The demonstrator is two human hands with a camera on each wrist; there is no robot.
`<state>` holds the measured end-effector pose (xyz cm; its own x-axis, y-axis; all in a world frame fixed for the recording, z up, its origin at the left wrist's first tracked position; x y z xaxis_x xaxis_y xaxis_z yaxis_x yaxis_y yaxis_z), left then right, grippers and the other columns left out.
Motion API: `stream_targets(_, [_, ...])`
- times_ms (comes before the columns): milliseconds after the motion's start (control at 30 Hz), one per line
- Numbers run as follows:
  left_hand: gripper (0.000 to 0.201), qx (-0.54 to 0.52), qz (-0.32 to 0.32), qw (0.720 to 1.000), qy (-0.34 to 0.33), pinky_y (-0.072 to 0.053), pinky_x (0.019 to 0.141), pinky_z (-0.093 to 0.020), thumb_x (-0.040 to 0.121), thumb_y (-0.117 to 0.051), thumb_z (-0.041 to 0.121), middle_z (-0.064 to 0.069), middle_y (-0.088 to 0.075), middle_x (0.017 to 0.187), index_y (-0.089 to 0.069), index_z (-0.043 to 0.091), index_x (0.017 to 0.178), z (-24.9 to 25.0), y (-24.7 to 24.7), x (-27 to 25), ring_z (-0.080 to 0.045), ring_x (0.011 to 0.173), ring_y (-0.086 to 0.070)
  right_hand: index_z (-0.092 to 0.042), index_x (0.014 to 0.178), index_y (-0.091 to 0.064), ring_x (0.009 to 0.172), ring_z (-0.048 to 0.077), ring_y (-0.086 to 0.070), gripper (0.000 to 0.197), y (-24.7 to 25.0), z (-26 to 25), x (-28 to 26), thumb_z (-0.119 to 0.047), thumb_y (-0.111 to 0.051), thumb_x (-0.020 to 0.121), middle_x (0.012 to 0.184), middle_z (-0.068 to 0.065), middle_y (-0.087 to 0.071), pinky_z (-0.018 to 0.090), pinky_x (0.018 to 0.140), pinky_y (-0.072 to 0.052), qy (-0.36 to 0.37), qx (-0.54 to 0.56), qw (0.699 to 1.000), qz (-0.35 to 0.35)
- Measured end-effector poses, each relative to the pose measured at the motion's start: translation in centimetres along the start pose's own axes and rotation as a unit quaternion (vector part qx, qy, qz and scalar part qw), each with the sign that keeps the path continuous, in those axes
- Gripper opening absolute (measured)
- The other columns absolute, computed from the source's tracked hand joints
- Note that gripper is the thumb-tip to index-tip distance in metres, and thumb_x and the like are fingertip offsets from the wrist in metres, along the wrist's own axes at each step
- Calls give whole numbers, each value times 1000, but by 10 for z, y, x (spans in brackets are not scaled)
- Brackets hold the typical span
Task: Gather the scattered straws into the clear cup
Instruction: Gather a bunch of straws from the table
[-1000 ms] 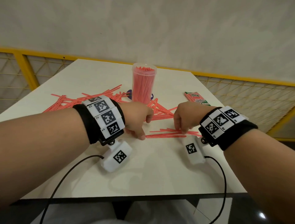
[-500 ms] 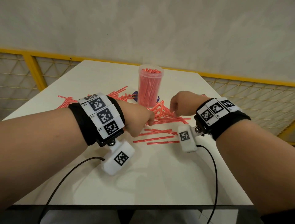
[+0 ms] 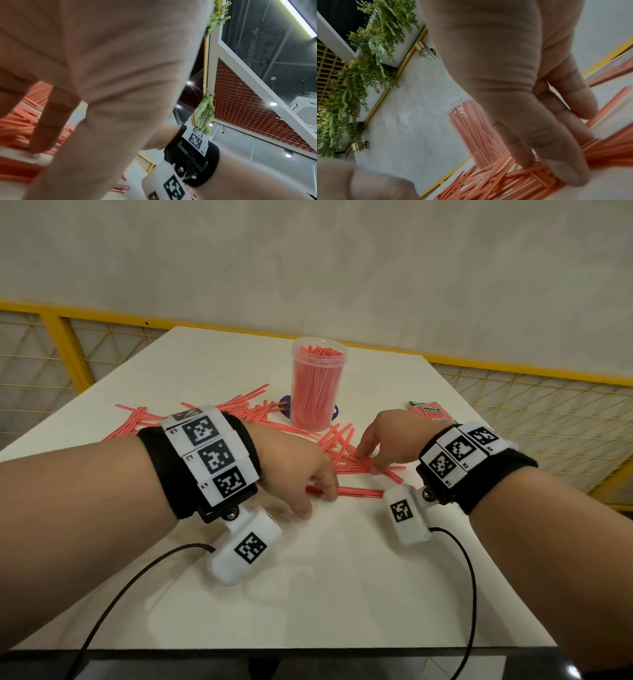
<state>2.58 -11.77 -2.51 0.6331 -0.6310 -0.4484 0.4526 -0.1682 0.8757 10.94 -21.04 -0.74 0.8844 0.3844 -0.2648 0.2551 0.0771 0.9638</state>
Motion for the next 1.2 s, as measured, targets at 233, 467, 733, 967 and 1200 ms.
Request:
stream_targets(233, [40, -28, 29, 999, 25, -39, 107, -34, 86, -68, 35, 16, -51, 136, -60, 34, 126, -15, 1, -6, -7, 124, -48, -31, 98, -75, 86, 3, -57, 33, -6, -11, -10, -16, -83, 69, 95, -16, -68, 10, 64, -37, 25, 26, 999, -8])
stream_targets(467, [23, -159, 171, 969, 82, -47, 79, -21, 80, -75, 32, 25, -63, 94, -64, 48, 94, -58, 39, -24, 4, 89, -60, -23, 133, -55, 119, 15, -53, 48, 10, -24, 4, -5, -56, 88, 134, -4, -56, 19, 87, -37, 21, 4, 1000, 17])
stream_targets(733, [47, -115, 61, 990, 54, -34, 96, -25, 71, -81, 40, 18, -46, 138, -63, 52, 112, -48, 6, -7, -6, 125, -45, -23, 143, -43, 125, 18, -48, 56, -3, -42, 13, -6, -52, 90, 141, -2, -50, 22, 92, -35, 48, -98, 992, -57])
stream_targets(967, [49, -114, 69, 989, 64, -41, 104, -38, 72, -80, 44, 15, -51, 135, -60, 44, 117, -45, 2, -5, -11, 121, -50, -28, 132, -55, 108, 14, -56, 54, -8, -26, -5, -10, -63, 82, 123, -6, -60, 29, 93, -47, 38, -91, 994, -48])
stream_targets(1200, [41, -152, 117, 980, 62, -47, 80, -26, 74, -79, 38, 22, -57, 106, -54, 51, 104, -44, 6, -13, -3, 96, -57, -37, 139, -42, 99, 10, -51, 76, -19, -13, -15, -11, -70, 74, 125, -11, -52, 24, 79, -44, 28, -64, 994, -87])
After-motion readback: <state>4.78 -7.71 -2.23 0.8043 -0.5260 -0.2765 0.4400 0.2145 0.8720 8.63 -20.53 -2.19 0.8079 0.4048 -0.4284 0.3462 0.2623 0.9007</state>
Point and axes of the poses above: each hand's wrist, its own x-axis towards the middle knuckle, its own y-axis out of the back of the hand, z = x × y, the point moved 10 cm from there along x, towards the middle knuckle
